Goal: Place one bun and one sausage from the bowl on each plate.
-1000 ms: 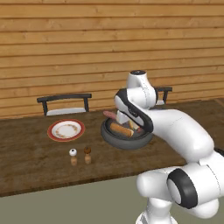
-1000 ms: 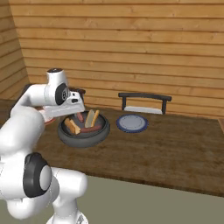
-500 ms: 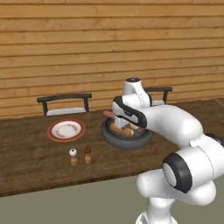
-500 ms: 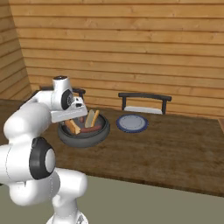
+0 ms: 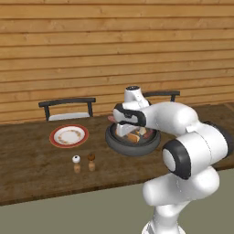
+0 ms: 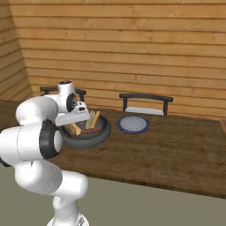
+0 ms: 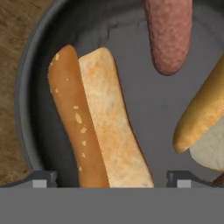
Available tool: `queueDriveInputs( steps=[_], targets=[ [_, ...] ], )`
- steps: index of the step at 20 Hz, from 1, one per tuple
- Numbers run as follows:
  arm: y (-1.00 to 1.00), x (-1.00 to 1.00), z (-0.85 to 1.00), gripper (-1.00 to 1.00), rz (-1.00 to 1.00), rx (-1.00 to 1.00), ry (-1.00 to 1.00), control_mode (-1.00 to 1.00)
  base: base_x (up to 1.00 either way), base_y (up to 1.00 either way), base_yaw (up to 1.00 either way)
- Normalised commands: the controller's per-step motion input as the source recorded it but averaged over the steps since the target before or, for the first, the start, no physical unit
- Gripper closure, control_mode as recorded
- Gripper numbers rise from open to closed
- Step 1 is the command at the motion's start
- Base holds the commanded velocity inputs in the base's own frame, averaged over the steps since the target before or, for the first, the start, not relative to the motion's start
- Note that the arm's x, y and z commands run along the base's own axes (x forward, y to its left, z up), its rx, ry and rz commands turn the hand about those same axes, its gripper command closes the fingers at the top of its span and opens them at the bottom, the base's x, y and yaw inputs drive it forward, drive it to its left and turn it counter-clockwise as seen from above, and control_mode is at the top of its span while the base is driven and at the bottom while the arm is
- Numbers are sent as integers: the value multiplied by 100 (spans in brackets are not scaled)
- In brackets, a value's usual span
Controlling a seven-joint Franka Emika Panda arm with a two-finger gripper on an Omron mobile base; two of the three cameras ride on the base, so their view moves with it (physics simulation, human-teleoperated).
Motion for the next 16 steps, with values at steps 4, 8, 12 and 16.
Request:
queueDriveInputs(
  steps=[4,8,12,16],
  targets=[
    [0,20,-10,-100,0,0,11,-100,0,0,0],
    [0,6,-5,-100,0,0,4,-100,0,0,0],
    [0,0,-17,-100,0,0,0,-100,0,0,0],
    [0,-13,-24,-100,0,0,-1,-100,0,0,0]
  ],
)
